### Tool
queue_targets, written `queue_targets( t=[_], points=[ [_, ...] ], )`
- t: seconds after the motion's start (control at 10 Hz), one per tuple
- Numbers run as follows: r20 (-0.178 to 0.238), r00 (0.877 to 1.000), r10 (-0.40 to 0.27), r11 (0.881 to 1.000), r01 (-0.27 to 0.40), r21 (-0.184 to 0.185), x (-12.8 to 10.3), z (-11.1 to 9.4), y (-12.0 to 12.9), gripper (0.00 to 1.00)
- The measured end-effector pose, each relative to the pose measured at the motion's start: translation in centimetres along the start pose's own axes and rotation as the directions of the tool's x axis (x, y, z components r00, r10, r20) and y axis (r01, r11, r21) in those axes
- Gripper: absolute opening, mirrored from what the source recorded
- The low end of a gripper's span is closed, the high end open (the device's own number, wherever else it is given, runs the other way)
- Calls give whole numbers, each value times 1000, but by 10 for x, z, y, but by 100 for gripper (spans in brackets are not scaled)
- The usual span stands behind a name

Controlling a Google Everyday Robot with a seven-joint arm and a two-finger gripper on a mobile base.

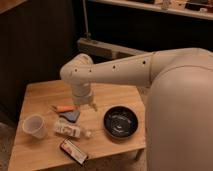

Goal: Place the ceramic cup in the ceramic bowl

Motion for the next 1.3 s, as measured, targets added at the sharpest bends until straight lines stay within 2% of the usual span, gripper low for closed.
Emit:
queue_targets(
  t=[0.3,0.6,1.3],
  points=[
    [-1,999,-35,999,35,1,0,0,0,65],
    [-1,1000,15,1000,-15,2,1,0,-1,65],
    [1,1000,15,1000,-15,0,0,0,0,65]
  ],
)
